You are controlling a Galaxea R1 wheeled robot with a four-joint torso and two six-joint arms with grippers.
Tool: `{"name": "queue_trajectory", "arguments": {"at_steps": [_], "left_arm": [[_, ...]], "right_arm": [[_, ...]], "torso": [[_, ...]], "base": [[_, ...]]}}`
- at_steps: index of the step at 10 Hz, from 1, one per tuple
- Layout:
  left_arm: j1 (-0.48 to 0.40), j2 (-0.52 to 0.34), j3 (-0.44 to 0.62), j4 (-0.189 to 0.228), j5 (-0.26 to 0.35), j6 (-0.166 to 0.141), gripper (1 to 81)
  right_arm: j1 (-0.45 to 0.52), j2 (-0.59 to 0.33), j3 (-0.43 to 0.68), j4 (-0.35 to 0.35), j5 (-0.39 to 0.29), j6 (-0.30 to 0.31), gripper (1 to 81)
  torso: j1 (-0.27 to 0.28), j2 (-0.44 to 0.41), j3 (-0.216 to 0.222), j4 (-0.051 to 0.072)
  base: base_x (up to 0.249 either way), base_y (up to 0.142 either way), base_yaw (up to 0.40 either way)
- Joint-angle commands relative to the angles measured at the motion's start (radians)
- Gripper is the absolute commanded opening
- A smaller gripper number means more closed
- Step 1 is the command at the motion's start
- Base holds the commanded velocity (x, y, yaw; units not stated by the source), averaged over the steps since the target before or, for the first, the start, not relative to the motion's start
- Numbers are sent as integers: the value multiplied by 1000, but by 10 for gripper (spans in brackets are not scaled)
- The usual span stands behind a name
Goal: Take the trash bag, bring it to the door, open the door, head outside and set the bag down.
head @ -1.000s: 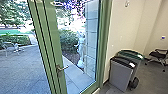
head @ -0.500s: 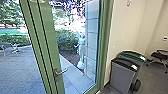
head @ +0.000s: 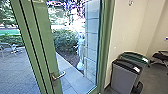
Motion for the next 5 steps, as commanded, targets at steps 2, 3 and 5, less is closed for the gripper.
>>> {"name": "queue_trajectory", "arguments": {"at_steps": [2, 3, 5], "left_arm": [[-55, -2, -2, 1, 60, 10, 10], [-55, -2, -2, 1, 60, 10, 10], [-55, -2, -2, 1, 60, 8, 10]], "right_arm": [[29, 4, 2, -5, -49, -7, 811], [29, 4, 2, -7, -49, -7, 811], [29, 4, 0, -5, -49, -7, 811]], "torso": [[0, 0, 0, 0], [0, 0, 0, 0], [0, 0, 0, 0]], "base": [[136, 0, 0], [136, 0, 0], [130, 0, 0]]}}
